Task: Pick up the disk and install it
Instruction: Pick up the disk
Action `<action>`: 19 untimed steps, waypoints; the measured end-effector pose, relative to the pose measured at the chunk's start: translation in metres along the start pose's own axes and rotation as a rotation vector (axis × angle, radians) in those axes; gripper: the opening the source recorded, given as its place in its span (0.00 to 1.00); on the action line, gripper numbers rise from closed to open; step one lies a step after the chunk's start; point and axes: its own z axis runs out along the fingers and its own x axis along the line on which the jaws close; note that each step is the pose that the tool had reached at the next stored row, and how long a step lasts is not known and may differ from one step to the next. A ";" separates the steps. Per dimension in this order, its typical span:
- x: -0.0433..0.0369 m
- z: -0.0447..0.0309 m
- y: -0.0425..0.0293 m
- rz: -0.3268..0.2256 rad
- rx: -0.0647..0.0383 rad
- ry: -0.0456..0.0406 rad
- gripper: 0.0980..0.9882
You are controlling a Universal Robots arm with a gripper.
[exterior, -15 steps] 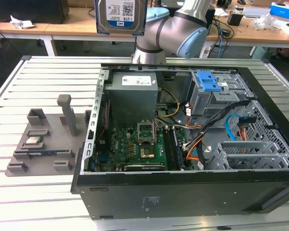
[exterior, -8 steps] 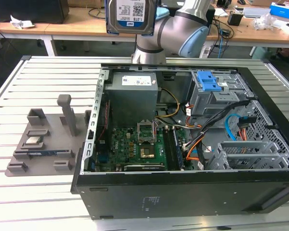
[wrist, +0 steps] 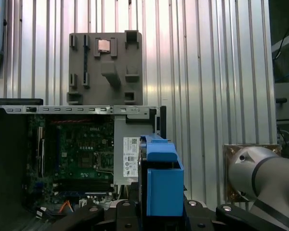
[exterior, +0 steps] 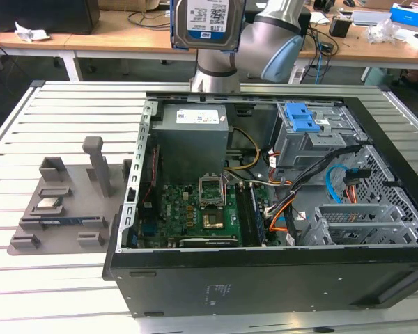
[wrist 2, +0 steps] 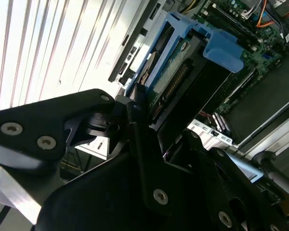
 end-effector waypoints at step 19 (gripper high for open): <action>-0.0013 -0.0048 -0.0619 0.000 -0.003 0.0001 0.30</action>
